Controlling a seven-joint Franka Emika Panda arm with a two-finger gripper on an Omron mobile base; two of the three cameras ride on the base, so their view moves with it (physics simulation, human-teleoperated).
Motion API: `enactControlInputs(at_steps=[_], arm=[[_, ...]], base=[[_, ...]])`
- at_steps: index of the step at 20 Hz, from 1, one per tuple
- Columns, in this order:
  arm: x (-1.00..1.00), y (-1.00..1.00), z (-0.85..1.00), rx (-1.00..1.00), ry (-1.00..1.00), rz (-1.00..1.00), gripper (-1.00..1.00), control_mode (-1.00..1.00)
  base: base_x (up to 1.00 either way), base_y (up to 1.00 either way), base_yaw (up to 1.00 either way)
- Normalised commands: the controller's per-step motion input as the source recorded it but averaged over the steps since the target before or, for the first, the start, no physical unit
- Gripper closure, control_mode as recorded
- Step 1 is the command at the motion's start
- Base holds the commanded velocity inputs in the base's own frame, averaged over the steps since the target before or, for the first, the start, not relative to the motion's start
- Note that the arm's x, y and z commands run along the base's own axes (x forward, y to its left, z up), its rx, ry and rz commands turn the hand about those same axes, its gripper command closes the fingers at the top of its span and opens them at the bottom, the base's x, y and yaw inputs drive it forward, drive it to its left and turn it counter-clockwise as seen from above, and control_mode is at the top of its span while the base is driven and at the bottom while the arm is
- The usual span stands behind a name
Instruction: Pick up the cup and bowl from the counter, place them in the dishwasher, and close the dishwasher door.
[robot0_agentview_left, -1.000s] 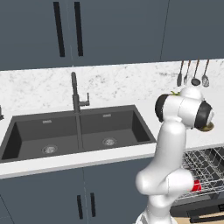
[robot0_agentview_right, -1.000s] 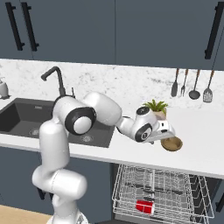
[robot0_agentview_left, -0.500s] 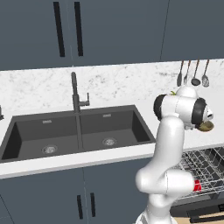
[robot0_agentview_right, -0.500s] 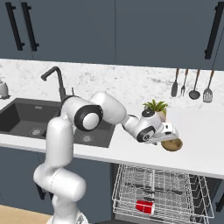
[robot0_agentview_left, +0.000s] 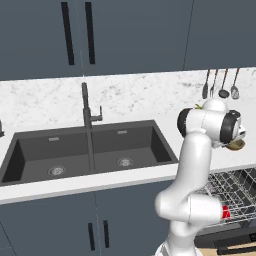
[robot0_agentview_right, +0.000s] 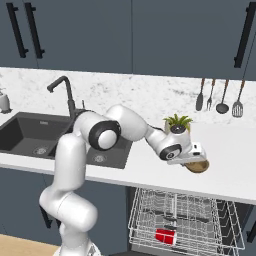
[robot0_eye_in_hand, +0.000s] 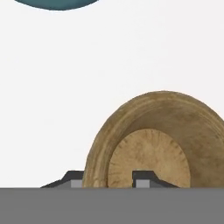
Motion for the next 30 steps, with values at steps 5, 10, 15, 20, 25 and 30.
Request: enactControlInputs(at_steps=[5,10,15,20,25,30], arm=[[-0.26,0.06,0.08,0.00,0.01,0.00,1.00,-1.00],[-0.99,-0.01,0.38,0.07,0.00,0.00,1.00,-1.00],[-1.00,-0.16,0.09,0.25,-0.07,0.00,1.00,-1.00],[-1.00,-0.18,-0.03,0.22,0.00,0.17,1.00,-1.00],[-0.85,-0.03,-0.39,0.12,-0.18,0.28,1.00,-1.00],[-0.40,0.20,-0.85,-0.01,-0.25,0.20,1.00,-1.00]], base=[[0.00,0.00,0.00],[0.00,0.00,0.00],[0.00,0.00,0.00],[0.00,0.00,0.00],[0.00,0.00,0.00],[0.00,0.00,0.00]])
